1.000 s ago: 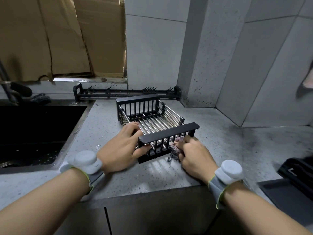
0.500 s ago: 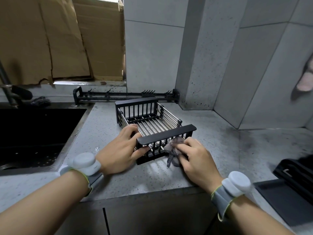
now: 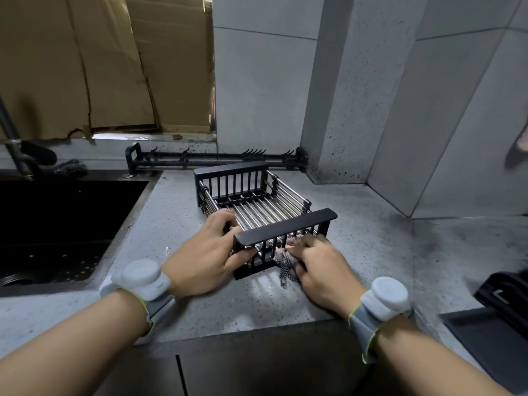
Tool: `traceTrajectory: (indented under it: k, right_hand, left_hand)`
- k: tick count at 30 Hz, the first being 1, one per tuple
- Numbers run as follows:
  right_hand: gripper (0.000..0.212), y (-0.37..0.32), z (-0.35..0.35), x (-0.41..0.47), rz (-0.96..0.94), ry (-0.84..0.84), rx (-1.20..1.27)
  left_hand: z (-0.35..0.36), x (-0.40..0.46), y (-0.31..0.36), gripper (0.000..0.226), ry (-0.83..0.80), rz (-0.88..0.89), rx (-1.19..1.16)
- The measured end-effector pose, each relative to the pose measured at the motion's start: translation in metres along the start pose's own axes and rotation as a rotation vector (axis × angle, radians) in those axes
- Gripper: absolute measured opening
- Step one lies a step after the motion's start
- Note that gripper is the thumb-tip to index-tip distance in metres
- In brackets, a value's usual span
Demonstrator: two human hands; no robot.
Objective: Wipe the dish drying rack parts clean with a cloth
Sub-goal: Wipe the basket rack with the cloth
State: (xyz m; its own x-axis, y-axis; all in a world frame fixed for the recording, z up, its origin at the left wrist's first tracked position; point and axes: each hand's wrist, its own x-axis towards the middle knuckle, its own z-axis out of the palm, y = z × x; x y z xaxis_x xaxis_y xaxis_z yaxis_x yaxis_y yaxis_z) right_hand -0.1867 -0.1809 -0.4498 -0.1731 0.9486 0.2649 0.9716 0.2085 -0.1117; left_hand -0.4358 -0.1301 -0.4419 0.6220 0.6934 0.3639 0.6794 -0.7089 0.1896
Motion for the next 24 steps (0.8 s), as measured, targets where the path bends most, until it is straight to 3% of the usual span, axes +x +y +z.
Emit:
traceTrajectory:
  k: [5,9,16,21,24]
  right_hand:
    - [0.032,0.001,-0.008,-0.006,-0.044,0.029,0.111]
    - [0.032,0.004,-0.015,-0.015,-0.060,0.007,0.129]
    - [0.025,-0.020,-0.018,-0.020,-0.085,0.208,0.284]
    - [0.035,-0.030,-0.009,-0.026,-0.086,0.188,0.285]
    - [0.029,-0.031,-0.007,-0.036,-0.126,0.206,0.308]
  left_hand:
    - [-0.001,0.000,0.000,0.039,0.004,-0.009,0.016]
    - [-0.003,0.000,0.001,0.030,-0.021,-0.013,0.002]
    - [-0.003,0.000,0.003,0.029,-0.023,-0.013,-0.008]
    - [-0.003,-0.001,0.001,0.032,-0.015,-0.010,-0.021]
    - [0.000,-0.001,0.000,0.034,0.005,-0.001,-0.038]
